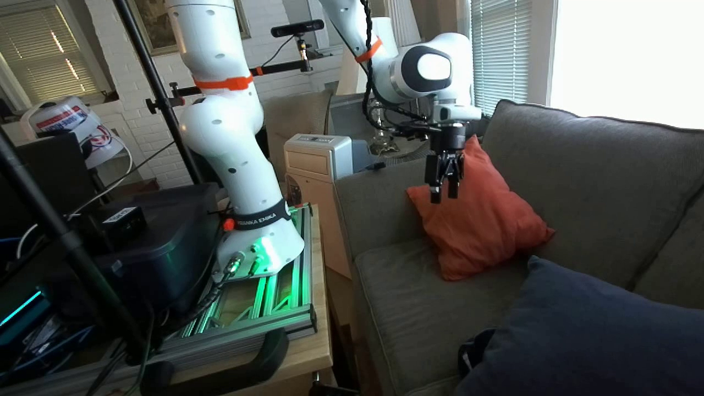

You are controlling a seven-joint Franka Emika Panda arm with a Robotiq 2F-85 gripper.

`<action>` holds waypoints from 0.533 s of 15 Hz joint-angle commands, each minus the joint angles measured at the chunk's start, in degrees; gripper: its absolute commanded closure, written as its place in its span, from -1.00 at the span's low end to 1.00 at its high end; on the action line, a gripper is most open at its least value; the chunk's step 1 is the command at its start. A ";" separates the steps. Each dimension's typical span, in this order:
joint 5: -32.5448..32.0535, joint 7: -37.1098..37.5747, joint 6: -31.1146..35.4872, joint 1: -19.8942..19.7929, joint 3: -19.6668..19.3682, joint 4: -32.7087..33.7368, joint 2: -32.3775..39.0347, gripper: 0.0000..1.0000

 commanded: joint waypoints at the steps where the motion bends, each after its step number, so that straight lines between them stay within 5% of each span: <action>1: 6.07 -13.84 10.88 -0.04 -2.37 0.44 5.45 -1.00; 6: 7.58 -32.27 20.52 1.10 -4.58 1.61 10.91 -1.00; 8: 7.87 -29.99 19.37 3.33 -6.92 0.38 9.08 -1.00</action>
